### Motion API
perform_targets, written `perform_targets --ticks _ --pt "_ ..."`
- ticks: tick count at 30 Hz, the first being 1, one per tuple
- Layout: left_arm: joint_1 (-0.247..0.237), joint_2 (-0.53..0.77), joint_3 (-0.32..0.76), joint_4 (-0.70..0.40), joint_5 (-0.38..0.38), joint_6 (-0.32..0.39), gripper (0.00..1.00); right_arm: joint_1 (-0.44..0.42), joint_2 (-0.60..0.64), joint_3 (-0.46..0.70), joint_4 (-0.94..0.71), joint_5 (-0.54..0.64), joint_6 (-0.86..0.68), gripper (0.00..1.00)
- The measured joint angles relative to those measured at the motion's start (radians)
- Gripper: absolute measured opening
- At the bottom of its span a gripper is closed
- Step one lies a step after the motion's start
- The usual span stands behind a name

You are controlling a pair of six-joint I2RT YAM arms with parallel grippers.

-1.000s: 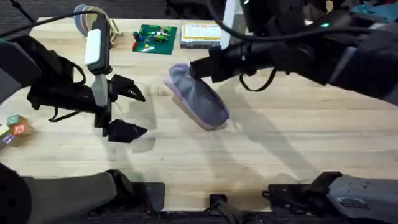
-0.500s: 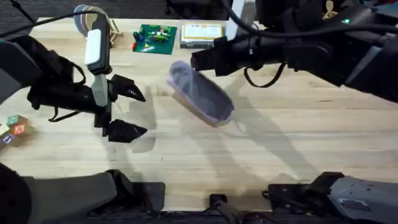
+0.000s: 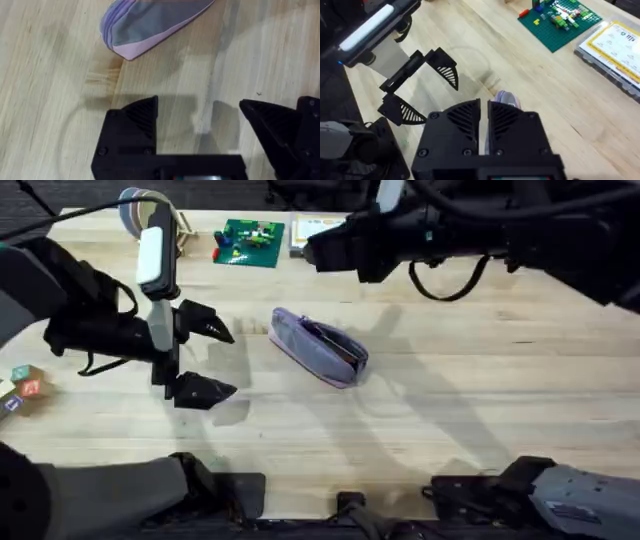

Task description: Unzip the bag, pick up the pens from the table one at a time and place them inside, then zip the bag closed.

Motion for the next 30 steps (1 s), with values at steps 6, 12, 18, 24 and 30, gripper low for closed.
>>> perform_targets --ticks 6,12,18,24,30 --pt "0.0 0.0 0.0 0.0 0.0 0.0 0.994 0.0 0.0 0.0 -0.058 -0.001 -0.014 0.525" --pt "0.0 0.0 0.0 0.0 0.0 0.0 0.993 0.004 0.007 0.0 -0.126 -0.005 -0.014 0.991" --pt "0.0 0.0 0.0 0.0 0.0 0.0 0.993 0.014 0.057 0.0 -0.133 -0.005 -0.013 0.997" --pt "0.0 0.0 0.0 0.0 0.0 0.0 0.993 0.014 0.127 0.0 -0.14 -0.005 -0.011 0.997" --pt "0.0 0.0 0.0 0.0 0.0 0.0 0.993 0.014 0.203 0.0 -0.14 -0.005 -0.011 0.998"
